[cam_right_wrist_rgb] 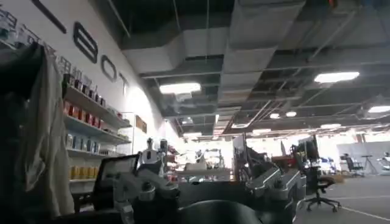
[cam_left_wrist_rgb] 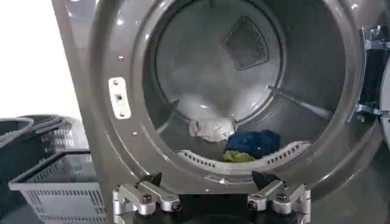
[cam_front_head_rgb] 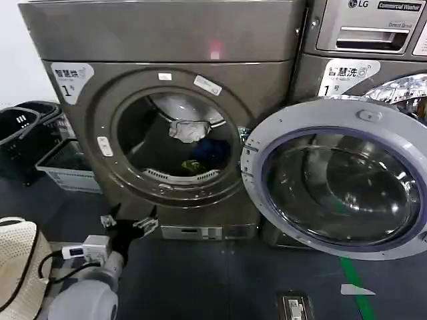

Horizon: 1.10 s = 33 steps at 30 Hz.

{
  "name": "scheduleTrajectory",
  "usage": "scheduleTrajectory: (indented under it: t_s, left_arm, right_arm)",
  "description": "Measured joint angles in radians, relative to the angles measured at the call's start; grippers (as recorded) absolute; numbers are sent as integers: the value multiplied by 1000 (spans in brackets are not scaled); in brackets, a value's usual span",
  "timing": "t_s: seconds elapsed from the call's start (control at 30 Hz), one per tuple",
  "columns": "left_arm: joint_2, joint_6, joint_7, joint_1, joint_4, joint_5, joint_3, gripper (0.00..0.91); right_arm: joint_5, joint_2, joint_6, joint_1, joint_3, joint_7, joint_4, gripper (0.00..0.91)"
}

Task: Grasp the clothes from the dryer.

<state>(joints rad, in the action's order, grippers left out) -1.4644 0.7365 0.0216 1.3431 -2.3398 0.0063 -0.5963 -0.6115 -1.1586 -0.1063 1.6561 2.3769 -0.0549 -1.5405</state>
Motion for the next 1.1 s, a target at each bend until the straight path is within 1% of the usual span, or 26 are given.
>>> scheduleTrajectory:
  t_s: [1.1]
  left_arm:
    - [-2, 0, 5, 12, -7, -3, -15, 907]
  right_arm:
    - [2, -10, 2, -6, -12, -2, -5, 907]
